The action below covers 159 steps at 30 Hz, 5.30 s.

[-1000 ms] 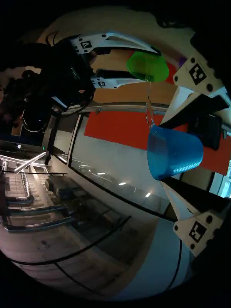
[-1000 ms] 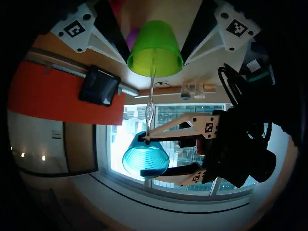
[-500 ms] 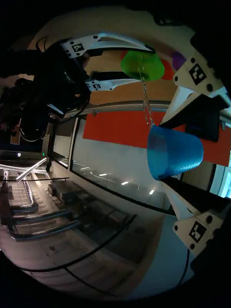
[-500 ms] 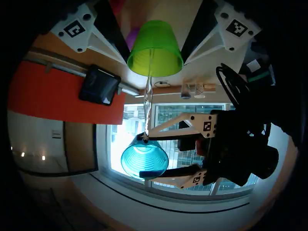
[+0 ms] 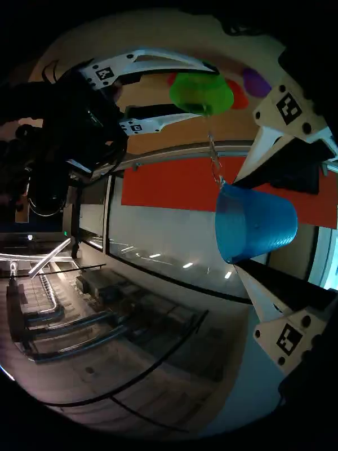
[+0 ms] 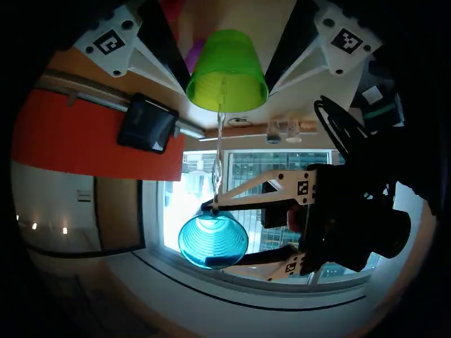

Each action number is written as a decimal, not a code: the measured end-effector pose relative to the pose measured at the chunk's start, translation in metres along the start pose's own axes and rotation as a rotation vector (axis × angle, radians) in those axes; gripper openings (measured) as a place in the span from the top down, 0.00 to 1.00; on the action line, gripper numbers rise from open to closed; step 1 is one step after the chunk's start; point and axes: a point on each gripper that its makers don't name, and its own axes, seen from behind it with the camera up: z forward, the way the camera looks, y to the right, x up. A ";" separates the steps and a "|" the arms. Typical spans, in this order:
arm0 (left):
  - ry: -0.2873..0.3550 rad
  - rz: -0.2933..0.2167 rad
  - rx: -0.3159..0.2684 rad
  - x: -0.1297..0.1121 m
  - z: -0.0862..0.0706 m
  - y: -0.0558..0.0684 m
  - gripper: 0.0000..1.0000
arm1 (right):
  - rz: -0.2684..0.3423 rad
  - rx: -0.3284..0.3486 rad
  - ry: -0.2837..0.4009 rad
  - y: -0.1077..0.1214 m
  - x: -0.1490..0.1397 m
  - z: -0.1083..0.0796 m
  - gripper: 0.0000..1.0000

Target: Pour water

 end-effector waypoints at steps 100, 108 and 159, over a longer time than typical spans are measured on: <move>-0.011 -1.325 -0.011 -0.049 -0.002 -0.012 0.14 | -0.012 -0.036 0.064 0.009 0.027 -0.010 0.09; -0.056 -1.338 -0.014 -0.067 -0.006 0.007 0.13 | -0.003 -0.056 0.055 0.017 0.026 -0.015 0.09; -0.358 -1.303 -0.334 -0.101 -0.071 0.223 0.13 | 0.015 -0.023 -0.259 0.030 -0.057 -0.059 0.07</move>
